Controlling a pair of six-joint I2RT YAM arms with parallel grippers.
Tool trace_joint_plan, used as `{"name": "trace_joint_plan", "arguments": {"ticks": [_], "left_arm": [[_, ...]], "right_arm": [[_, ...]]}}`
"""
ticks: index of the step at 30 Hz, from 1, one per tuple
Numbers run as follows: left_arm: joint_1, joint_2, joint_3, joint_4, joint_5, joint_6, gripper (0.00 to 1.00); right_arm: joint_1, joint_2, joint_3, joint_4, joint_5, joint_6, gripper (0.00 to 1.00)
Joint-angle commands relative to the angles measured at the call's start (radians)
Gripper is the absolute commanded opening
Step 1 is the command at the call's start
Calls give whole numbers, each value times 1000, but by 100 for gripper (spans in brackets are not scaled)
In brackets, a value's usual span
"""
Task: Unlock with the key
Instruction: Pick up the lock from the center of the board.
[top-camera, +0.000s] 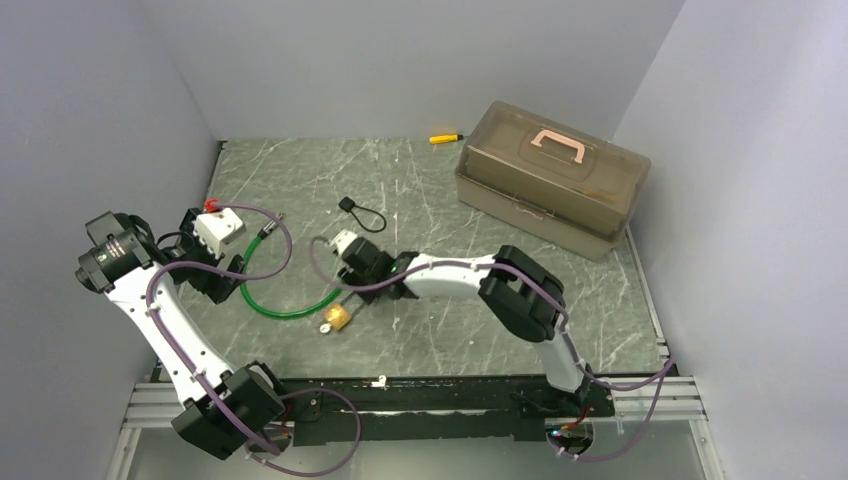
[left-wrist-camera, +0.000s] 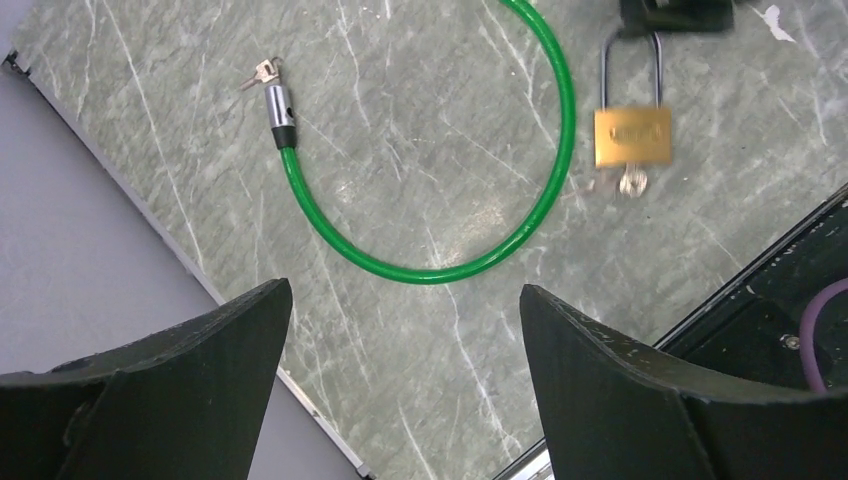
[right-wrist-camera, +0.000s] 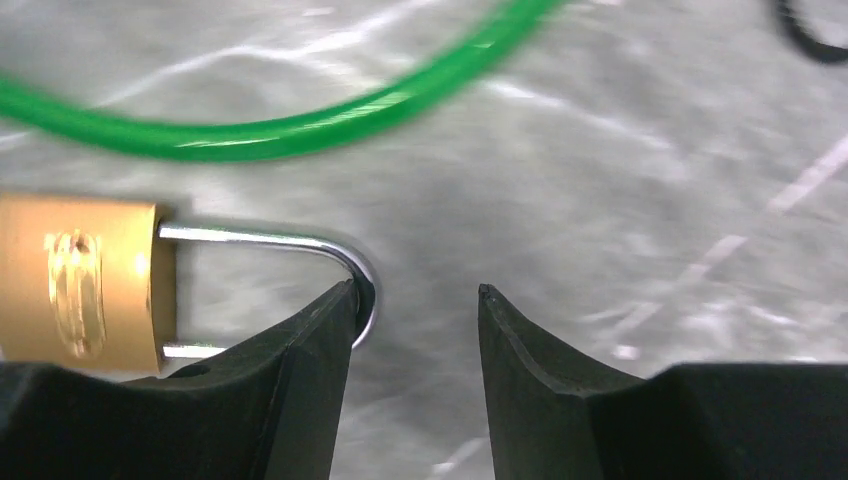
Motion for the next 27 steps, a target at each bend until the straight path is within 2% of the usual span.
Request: {"name": "trace_joint_plan", "arguments": {"ticks": [1,5,7,9,16,19,23,27], "left_arm": [[7,-5,11,-60,65,32,90],[7,-16,4,-80,70,48,92],[6,-19,1,-87,78,49,98],[7,-17,5,-92,81,30,99],[9,17,31,-90,88,-34,100],[12,36,41,-91,78,-55,100],[31,36,38,-92,59,-25,99],[34,17,4,-85,74,14,99]], "right_arm": [[-91,-50,-6,-44,80,-77,49],[-121,-69,-3,-65,127,-95,50],[-136,-76,-6,-62,146,-110,52],[-147,-79,13,-81,155,-120,55],[-91,-114,100,-130,180,15,62],[-51,-123,96,-167,191,132,63],[-45,-150,24,-171,127,340,64],[-68,-237,-100,-86,56,506,65]]}}
